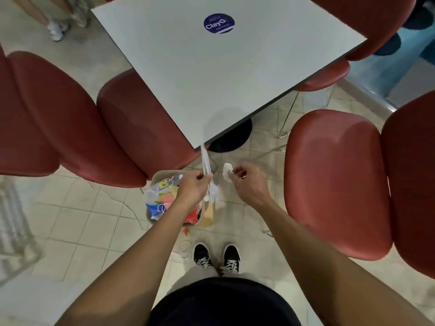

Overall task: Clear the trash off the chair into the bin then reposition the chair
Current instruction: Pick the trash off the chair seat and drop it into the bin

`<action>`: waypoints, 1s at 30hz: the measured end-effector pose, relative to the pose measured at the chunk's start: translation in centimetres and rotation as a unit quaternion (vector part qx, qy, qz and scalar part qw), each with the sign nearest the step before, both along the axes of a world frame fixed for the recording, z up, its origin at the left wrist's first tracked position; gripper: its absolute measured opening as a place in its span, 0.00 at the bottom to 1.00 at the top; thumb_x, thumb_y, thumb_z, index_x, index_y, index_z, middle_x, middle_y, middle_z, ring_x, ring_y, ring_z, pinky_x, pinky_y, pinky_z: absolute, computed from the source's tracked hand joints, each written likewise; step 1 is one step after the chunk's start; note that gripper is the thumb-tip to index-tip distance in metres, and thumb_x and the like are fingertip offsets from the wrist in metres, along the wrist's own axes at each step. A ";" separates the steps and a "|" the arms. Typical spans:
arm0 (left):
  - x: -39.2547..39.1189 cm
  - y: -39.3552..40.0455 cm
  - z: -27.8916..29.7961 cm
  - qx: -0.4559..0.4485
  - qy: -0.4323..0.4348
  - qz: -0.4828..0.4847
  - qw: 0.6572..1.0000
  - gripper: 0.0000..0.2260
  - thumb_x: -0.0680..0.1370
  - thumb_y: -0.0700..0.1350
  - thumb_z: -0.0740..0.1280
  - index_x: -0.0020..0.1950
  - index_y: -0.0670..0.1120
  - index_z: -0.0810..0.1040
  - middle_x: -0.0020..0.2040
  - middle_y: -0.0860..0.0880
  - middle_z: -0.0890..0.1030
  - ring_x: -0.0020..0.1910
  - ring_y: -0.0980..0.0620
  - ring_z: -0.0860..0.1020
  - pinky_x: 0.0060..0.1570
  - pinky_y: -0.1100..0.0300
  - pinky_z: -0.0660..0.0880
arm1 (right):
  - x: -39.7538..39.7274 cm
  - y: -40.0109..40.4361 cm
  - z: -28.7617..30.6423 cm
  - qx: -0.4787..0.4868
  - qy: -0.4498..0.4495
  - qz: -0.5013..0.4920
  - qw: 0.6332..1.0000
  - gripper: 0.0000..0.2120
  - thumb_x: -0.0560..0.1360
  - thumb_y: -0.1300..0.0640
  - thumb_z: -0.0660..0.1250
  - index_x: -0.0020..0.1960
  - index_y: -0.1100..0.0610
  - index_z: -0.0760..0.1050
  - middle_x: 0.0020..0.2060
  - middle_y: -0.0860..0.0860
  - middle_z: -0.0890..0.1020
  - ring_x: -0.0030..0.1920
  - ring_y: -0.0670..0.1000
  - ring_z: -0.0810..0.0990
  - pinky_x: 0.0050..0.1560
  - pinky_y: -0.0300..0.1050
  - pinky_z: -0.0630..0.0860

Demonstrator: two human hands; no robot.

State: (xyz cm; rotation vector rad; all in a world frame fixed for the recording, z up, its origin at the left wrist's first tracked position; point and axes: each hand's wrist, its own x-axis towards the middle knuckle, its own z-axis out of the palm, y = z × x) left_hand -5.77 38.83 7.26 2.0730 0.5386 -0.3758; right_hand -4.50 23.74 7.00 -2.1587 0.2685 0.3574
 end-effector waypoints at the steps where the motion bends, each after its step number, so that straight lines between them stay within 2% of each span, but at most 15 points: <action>1: -0.7 0.9 -0.4 -0.014 -0.001 0.019 1.000 0.20 0.78 0.45 0.65 0.27 0.47 0.65 0.26 0.51 0.66 0.27 0.54 0.65 0.29 0.58 0.60 | -0.2 0.8 -0.1 -0.002 0.003 0.020 1.000 0.05 0.77 0.53 0.67 0.45 0.53 0.76 0.37 0.45 0.77 0.38 0.44 0.75 0.35 0.35 0.68; 3: -1.4 2.7 -1.1 -0.011 0.000 0.038 0.999 0.20 0.78 0.44 0.65 0.27 0.46 0.65 0.25 0.51 0.66 0.26 0.52 0.65 0.30 0.58 0.61 | -0.4 2.1 -0.4 -0.002 0.009 0.045 0.999 0.04 0.77 0.53 0.66 0.45 0.52 0.76 0.37 0.45 0.77 0.38 0.44 0.74 0.34 0.35 0.67; 7: -2.6 6.6 -2.6 0.014 0.021 0.077 0.997 0.20 0.78 0.44 0.65 0.26 0.45 0.67 0.25 0.49 0.68 0.27 0.50 0.67 0.30 0.57 0.60 | -0.7 4.7 -1.5 -0.016 0.012 0.074 0.997 0.04 0.76 0.53 0.67 0.43 0.51 0.75 0.37 0.46 0.78 0.38 0.47 0.75 0.37 0.38 0.69; 11: -3.1 10.3 -3.8 0.024 0.045 0.090 0.995 0.20 0.77 0.45 0.66 0.26 0.43 0.70 0.28 0.48 0.71 0.29 0.49 0.69 0.30 0.58 0.62 | -1.1 7.5 -2.3 0.003 0.018 0.082 0.996 0.04 0.76 0.57 0.67 0.42 0.54 0.76 0.35 0.46 0.76 0.37 0.47 0.74 0.36 0.38 0.70; 16: -2.5 14.6 -6.0 -0.012 0.091 0.074 0.993 0.18 0.76 0.47 0.69 0.27 0.41 0.73 0.27 0.46 0.71 0.29 0.48 0.70 0.34 0.57 0.65 | -0.7 10.8 -3.8 -0.036 0.024 0.058 0.997 0.02 0.75 0.59 0.66 0.44 0.56 0.77 0.36 0.47 0.77 0.39 0.48 0.75 0.41 0.40 0.72; 19: -2.0 16.2 -6.9 -0.046 0.141 0.065 0.987 0.20 0.75 0.47 0.70 0.25 0.43 0.71 0.23 0.47 0.69 0.25 0.49 0.67 0.30 0.59 0.62 | -0.5 12.5 -5.0 -0.064 0.041 0.036 0.996 0.03 0.74 0.59 0.66 0.45 0.54 0.78 0.38 0.47 0.79 0.42 0.50 0.78 0.44 0.42 0.73; 23: -1.1 17.6 -8.7 -0.092 0.210 0.052 0.972 0.14 0.76 0.44 0.69 0.31 0.42 0.74 0.26 0.46 0.73 0.24 0.51 0.69 0.25 0.63 0.62 | 0.2 15.1 -7.3 -0.092 0.079 -0.008 0.993 0.06 0.73 0.60 0.65 0.47 0.54 0.80 0.46 0.51 0.84 0.48 0.53 0.81 0.50 0.45 0.77; 27: -0.1 18.2 -11.0 -0.112 0.251 0.062 0.959 0.10 0.76 0.43 0.68 0.37 0.42 0.75 0.26 0.48 0.72 0.23 0.53 0.68 0.19 0.69 0.61 | 1.0 16.5 -9.4 -0.110 0.076 -0.047 0.990 0.06 0.74 0.60 0.65 0.46 0.51 0.79 0.48 0.52 0.83 0.46 0.53 0.81 0.48 0.46 0.77; 30: 1.1 18.7 -12.7 -0.126 0.281 0.080 0.948 0.09 0.77 0.44 0.68 0.39 0.41 0.75 0.25 0.47 0.71 0.21 0.52 0.66 0.22 0.67 0.59 | 2.0 16.9 -11.0 -0.135 0.081 -0.051 0.986 0.08 0.75 0.60 0.64 0.50 0.52 0.79 0.51 0.53 0.79 0.47 0.54 0.80 0.49 0.45 0.77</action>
